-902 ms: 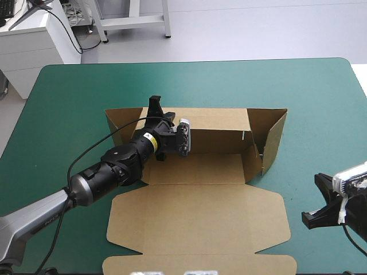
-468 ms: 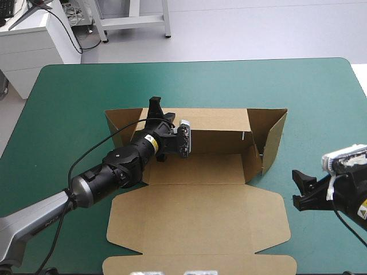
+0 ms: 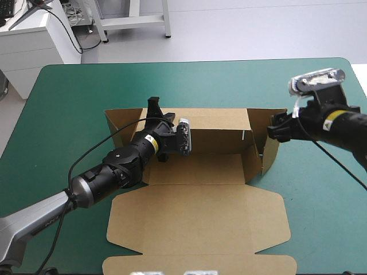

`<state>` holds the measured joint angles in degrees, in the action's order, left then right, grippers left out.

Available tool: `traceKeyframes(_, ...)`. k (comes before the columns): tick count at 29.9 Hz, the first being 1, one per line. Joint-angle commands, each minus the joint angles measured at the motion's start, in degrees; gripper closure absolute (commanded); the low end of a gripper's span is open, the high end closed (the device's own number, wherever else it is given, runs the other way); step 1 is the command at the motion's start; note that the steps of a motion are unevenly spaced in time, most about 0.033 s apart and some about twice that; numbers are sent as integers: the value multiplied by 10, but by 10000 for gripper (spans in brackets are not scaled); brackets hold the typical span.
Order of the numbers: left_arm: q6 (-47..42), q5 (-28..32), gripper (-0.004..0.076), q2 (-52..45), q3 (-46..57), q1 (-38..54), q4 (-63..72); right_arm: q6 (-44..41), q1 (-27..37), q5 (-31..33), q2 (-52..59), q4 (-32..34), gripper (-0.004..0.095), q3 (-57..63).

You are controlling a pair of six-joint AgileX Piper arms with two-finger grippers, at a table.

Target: Fold the box

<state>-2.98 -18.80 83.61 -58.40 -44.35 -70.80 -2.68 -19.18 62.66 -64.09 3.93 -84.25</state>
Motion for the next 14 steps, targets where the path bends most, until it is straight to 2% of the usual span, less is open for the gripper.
traceKeyframes(1, -17, -17, 732, -9, 1, -5, 25, 16, 4, 22, -57, 11, 129, -87)
traceKeyframes(6, -18, -18, 732, -9, 1, -5, 25, 27, 22, 52, -138, 6, 129, -178)
traceKeyframes(11, -24, -18, 732, -9, 1, -5, 25, 43, 96, 54, -208, -81, 129, -243)
traceKeyframes(14, -24, -17, 732, -9, 1, -5, 25, 48, 124, 67, -256, -110, 129, -276)
